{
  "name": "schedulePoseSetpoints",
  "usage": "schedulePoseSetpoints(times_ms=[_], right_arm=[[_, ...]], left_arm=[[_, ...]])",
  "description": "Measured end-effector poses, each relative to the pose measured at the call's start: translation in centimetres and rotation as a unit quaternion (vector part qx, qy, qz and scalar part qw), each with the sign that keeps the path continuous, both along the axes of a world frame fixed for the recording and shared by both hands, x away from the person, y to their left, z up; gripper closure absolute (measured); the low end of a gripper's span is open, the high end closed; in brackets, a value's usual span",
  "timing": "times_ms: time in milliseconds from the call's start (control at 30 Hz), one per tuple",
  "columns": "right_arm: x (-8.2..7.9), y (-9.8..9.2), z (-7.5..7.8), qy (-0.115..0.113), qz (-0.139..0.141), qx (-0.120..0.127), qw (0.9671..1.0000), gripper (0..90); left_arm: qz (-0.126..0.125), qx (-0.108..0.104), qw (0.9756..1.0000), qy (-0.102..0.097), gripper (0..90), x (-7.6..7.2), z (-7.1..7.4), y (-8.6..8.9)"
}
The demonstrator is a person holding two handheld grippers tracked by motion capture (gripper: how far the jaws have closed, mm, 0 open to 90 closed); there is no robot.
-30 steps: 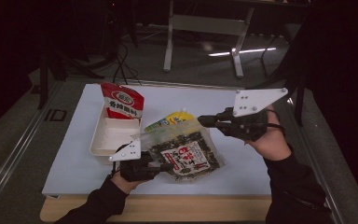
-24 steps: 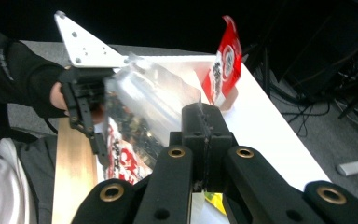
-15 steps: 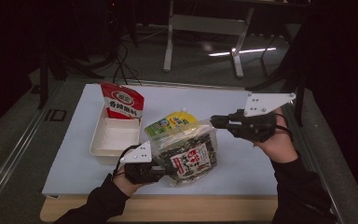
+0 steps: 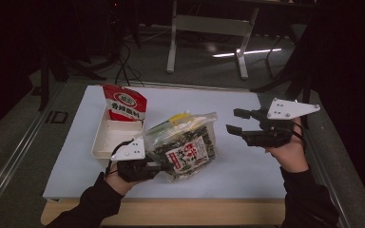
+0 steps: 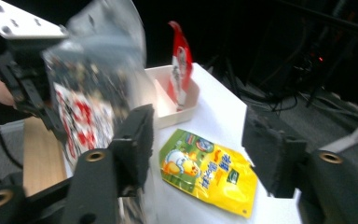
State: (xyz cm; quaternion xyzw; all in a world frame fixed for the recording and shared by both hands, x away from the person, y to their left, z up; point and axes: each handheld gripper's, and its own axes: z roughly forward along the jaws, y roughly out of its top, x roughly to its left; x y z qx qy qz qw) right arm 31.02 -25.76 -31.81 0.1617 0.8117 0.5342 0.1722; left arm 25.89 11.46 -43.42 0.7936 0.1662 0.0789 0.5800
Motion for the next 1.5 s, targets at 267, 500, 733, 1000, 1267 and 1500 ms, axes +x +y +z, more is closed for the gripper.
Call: schedulePoseSetpoints(times_ms=[267,500,733,1000,1267,1500], right_arm=[[0.5,-1.5,-3.2,0.036,-0.022,0.035,0.9985,25.8],[1.0,-1.9,-5.4,0.066,-0.019,0.057,0.996,18.3],[1.0,-2.0,-6.6,0.075,-0.004,0.061,0.9953,13.8],[1.0,-1.9,-7.6,0.079,-0.007,0.064,0.9948,14.0],[0.9,-2.2,-8.4,0.074,-0.003,0.084,0.9938,14.0],[0.9,-2.1,-9.3,0.075,-0.008,0.074,0.9945,14.2]], left_arm=[[0.032,-0.001,0.9994,-0.013,77.5,0.4,1.8,2.8],[0.072,0.005,0.997,-0.028,77.5,0.8,3.4,5.7],[0.107,0.015,0.9936,-0.032,77.4,1.5,4.3,8.9],[0.139,0.025,0.9894,-0.034,77.4,2.0,4.6,11.8],[0.164,0.032,0.9856,-0.029,77.4,2.7,4.3,14.0],[0.17,0.039,0.9845,-0.021,77.4,3.0,3.3,14.4]])
